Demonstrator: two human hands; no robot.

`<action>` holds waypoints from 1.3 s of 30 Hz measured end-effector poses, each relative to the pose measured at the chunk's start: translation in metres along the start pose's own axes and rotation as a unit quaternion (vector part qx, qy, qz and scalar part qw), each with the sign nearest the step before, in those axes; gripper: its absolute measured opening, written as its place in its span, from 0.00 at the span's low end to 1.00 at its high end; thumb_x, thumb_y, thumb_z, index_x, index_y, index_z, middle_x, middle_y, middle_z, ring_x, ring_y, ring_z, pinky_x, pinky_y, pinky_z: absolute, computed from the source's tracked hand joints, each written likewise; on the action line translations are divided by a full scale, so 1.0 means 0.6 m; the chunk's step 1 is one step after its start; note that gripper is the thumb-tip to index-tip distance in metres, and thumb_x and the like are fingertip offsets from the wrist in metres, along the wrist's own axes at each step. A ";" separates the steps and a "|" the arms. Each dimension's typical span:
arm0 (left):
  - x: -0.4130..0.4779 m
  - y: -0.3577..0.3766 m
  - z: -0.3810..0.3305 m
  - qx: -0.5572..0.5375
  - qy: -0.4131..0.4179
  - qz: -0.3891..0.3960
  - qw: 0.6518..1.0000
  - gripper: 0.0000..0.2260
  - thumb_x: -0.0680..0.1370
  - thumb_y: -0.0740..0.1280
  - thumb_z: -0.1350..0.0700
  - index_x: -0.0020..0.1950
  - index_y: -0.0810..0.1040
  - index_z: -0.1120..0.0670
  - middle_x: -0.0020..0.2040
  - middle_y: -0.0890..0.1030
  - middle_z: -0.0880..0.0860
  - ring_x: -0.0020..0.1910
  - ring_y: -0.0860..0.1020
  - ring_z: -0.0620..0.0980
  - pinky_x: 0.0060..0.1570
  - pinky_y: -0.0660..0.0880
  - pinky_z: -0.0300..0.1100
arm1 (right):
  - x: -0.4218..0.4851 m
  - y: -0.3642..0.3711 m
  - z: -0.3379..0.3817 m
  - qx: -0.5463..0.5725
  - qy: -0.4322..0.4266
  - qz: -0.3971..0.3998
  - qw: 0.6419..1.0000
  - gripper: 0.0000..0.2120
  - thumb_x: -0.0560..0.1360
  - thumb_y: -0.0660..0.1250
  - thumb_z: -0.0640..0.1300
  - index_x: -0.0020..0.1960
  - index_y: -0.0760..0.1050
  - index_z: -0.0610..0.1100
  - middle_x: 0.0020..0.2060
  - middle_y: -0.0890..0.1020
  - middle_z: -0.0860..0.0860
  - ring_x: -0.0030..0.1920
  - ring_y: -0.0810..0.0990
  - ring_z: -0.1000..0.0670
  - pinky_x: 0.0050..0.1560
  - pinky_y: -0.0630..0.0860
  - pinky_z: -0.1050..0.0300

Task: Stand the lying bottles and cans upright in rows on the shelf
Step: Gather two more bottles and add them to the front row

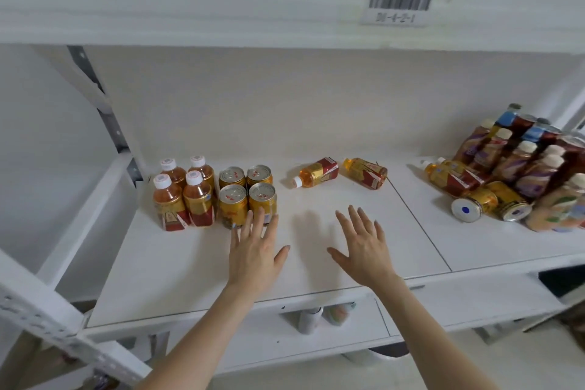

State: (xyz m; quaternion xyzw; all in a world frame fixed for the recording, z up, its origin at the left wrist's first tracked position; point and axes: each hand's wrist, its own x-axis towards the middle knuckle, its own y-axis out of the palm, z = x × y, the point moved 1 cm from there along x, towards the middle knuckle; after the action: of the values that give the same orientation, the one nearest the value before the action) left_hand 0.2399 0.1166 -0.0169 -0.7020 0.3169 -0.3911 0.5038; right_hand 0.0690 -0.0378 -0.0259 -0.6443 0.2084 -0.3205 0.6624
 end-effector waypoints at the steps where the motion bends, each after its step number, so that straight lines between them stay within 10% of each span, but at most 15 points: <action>1: 0.003 0.001 -0.013 0.000 -0.002 -0.001 1.000 0.30 0.78 0.57 0.39 0.77 0.56 0.50 0.78 0.58 0.55 0.77 0.53 0.56 0.72 0.58 0.58 | 0.000 -0.004 -0.011 0.000 -0.002 -0.002 1.000 0.37 0.76 0.55 0.65 0.77 0.45 0.52 0.78 0.49 0.47 0.78 0.46 0.45 0.75 0.47 0.42; 39: 0.279 0.140 -0.236 0.082 -0.149 -0.027 0.985 0.29 0.76 0.64 0.42 0.74 0.62 0.50 0.75 0.63 0.56 0.74 0.60 0.60 0.68 0.63 0.57 | 0.267 -0.003 -0.353 0.128 -0.092 0.033 0.987 0.35 0.74 0.62 0.61 0.75 0.54 0.49 0.75 0.59 0.44 0.74 0.59 0.44 0.72 0.58 0.41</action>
State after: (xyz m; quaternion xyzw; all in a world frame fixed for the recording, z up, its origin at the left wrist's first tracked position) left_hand 0.1951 -0.1134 -0.0322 -0.7169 0.1863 -0.3200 0.5906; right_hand 0.0365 -0.3012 -0.0198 -0.5738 0.1252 -0.2615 0.7660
